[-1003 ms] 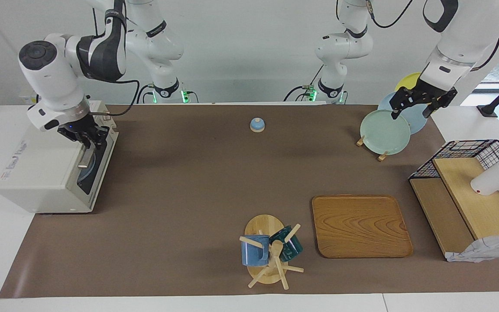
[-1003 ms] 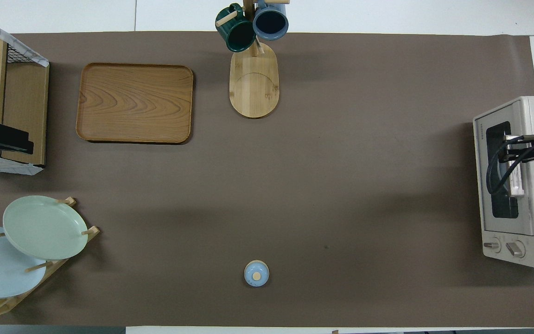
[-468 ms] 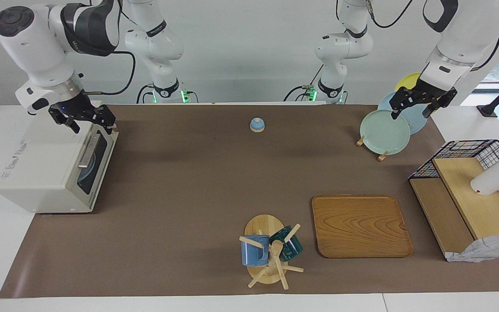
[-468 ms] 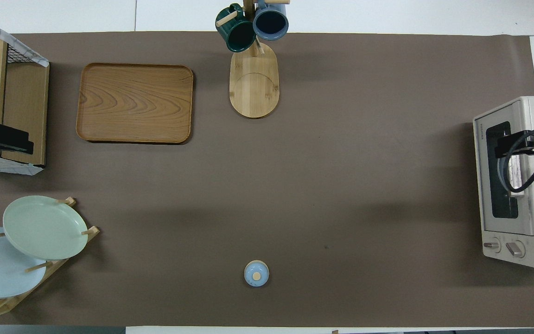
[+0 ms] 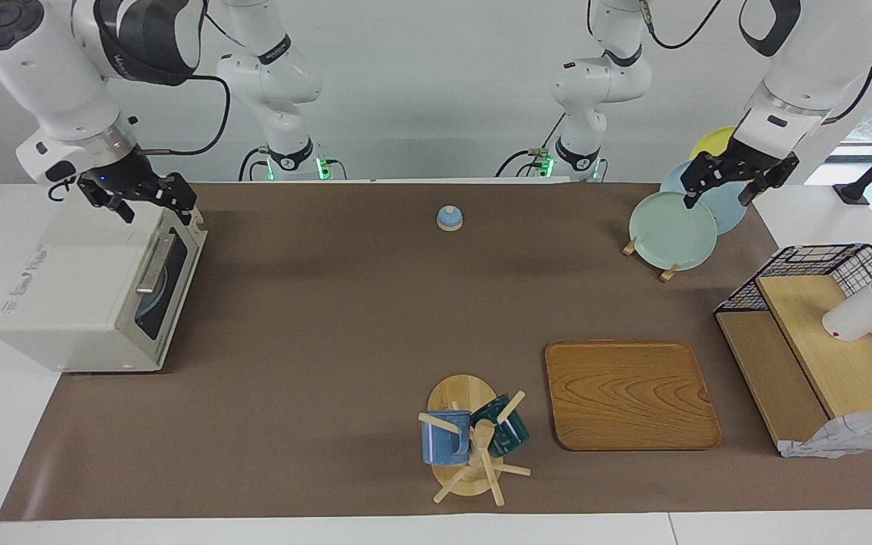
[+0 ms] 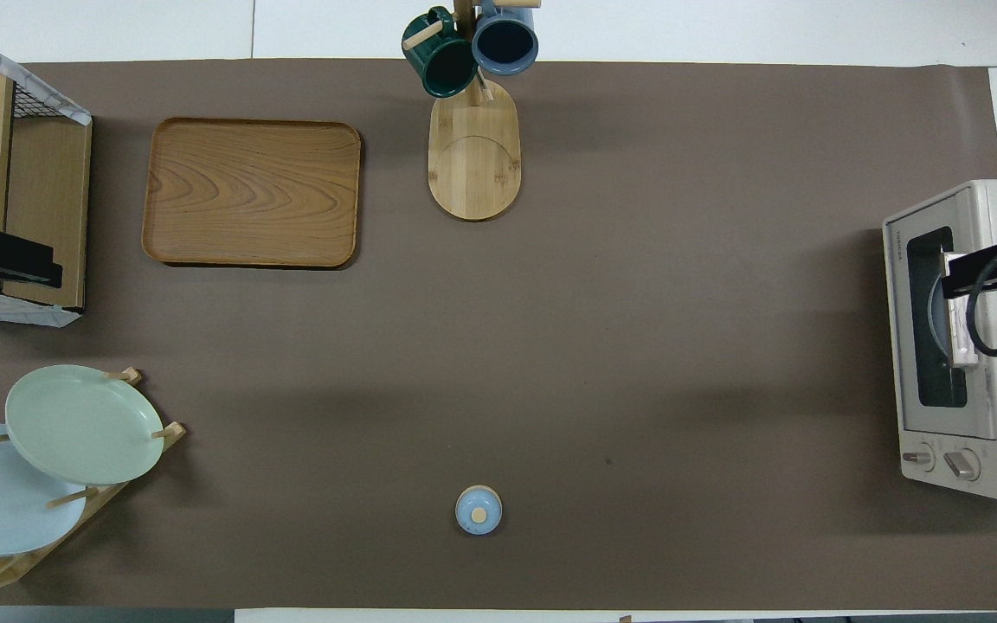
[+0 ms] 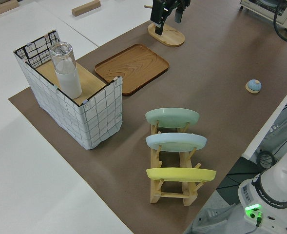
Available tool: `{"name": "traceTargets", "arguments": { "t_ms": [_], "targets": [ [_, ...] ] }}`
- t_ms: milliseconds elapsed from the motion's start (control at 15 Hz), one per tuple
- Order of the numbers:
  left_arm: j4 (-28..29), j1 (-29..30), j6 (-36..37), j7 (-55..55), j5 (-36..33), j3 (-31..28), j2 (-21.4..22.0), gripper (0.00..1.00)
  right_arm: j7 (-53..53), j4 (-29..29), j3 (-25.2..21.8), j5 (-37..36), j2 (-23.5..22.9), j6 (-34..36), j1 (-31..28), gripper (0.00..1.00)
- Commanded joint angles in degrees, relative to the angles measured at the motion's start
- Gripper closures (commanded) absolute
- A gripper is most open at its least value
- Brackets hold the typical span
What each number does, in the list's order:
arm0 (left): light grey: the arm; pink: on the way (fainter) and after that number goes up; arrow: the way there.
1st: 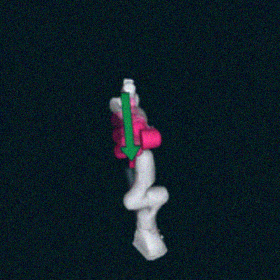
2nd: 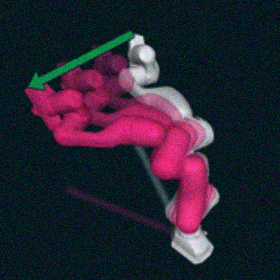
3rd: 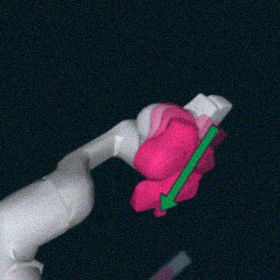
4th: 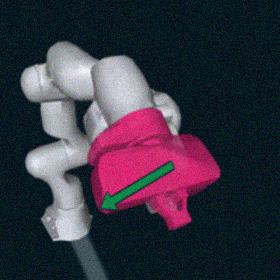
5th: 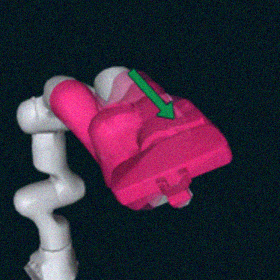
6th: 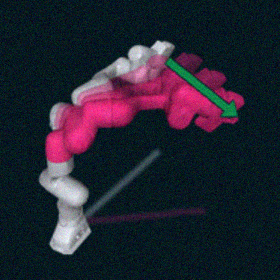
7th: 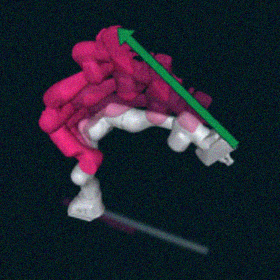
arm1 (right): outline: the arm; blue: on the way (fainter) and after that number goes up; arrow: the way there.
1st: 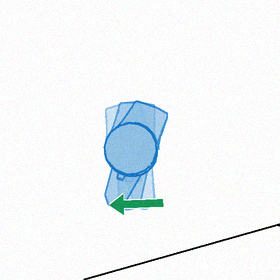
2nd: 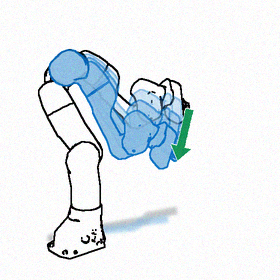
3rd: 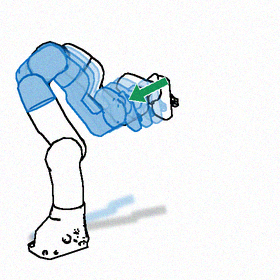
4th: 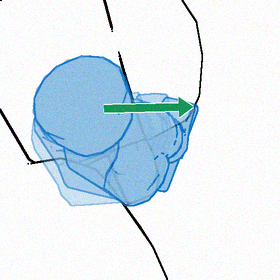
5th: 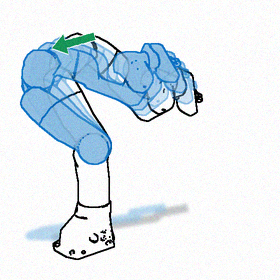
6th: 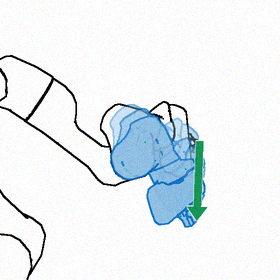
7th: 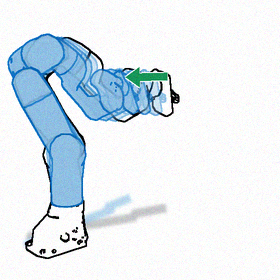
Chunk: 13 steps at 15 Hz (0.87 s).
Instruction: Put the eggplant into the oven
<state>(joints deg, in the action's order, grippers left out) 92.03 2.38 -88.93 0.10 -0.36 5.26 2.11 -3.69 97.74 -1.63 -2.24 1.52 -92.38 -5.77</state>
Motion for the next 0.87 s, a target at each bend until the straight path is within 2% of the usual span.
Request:
{"name": "traceTargets", "arguments": {
  "t_ms": [0, 134, 268, 803],
  "targets": [
    [0.7, 0.7, 0.1, -0.2, -0.7, 0.7, 0.8, 0.00, -1.3, -2.3, -3.6, 0.8, -0.8, 1.2, 3.5, 0.00],
    [0.7, 0.7, 0.1, -0.2, -0.8, 0.6, 0.8, 0.00, -1.2, -3.0, -7.1, 0.7, -0.9, 2.2, 7.9, 0.00],
    [0.7, 0.7, 0.1, -0.1, -0.7, 0.6, 0.8, 0.00, -1.2, -2.9, -9.1, 0.7, -1.1, 2.2, 9.5, 0.00],
    [0.7, 0.7, 0.2, -0.2, -0.8, 0.6, 0.8, 0.00, -1.1, -4.0, -9.6, 1.1, -2.7, 2.2, 9.4, 0.00]
  ]
}}
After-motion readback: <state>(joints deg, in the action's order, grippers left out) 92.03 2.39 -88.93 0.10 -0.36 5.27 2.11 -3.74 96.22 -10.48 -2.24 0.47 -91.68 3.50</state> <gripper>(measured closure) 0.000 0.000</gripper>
